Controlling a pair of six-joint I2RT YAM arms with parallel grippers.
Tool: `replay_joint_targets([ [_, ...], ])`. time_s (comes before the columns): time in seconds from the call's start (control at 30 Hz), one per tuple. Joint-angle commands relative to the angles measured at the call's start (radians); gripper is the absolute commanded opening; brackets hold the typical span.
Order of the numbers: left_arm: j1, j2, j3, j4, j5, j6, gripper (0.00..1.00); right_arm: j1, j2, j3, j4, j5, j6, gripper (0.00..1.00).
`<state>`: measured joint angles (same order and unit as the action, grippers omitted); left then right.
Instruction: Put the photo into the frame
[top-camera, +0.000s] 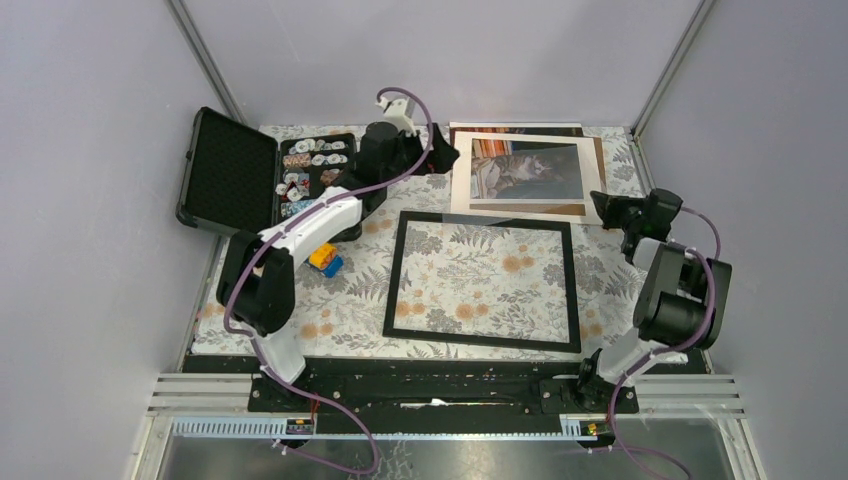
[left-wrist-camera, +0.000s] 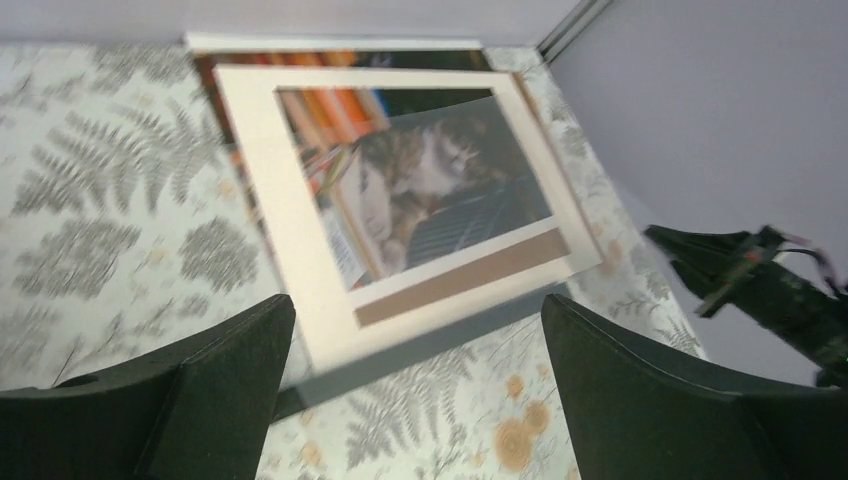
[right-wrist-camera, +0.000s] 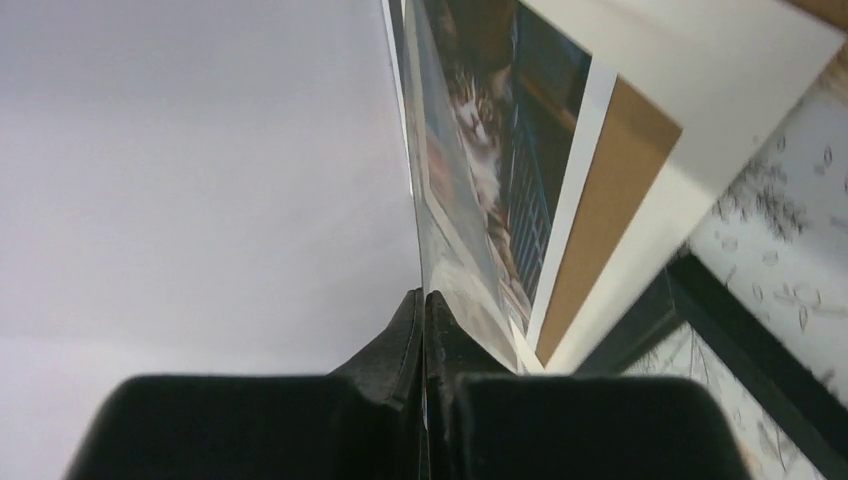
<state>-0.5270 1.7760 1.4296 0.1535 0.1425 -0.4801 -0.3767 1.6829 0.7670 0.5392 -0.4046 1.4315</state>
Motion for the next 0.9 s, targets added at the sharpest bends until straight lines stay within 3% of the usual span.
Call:
replay_joint_targets([
  [0.0,0.025,-0.11,-0.108,-0.002,-0.014,-0.057,0.99,0.002,-0.15,-0.089,-0.115,-0.043,-0.068,0.0],
  [0.33,0.027,-0.317,-0.441,0.039,0.044,-0.199,0.99,0.007,-0.486,-0.38,-0.181,-0.017,-0.219,0.0],
  [0.47,0.027,-0.385,-0.569,0.047,0.111,-0.277,0.99,0.007,-0.565,-0.44,-0.209,-0.032,-0.297,0.0],
  [0.6,0.027,-0.476,-0.765,0.158,0.191,-0.343,0.99,0.009,-0.637,-0.487,-0.222,-0.05,-0.304,0.0],
  [0.77,0.027,-0.536,-0.878,0.153,0.186,-0.359,0.99,0.009,-0.718,-0.492,-0.308,-0.045,-0.344,0.0],
  [0.87,0.027,-0.556,-0.961,0.25,0.194,-0.433,0.98,0.009,-0.733,-0.508,-0.315,-0.076,-0.338,0.0],
])
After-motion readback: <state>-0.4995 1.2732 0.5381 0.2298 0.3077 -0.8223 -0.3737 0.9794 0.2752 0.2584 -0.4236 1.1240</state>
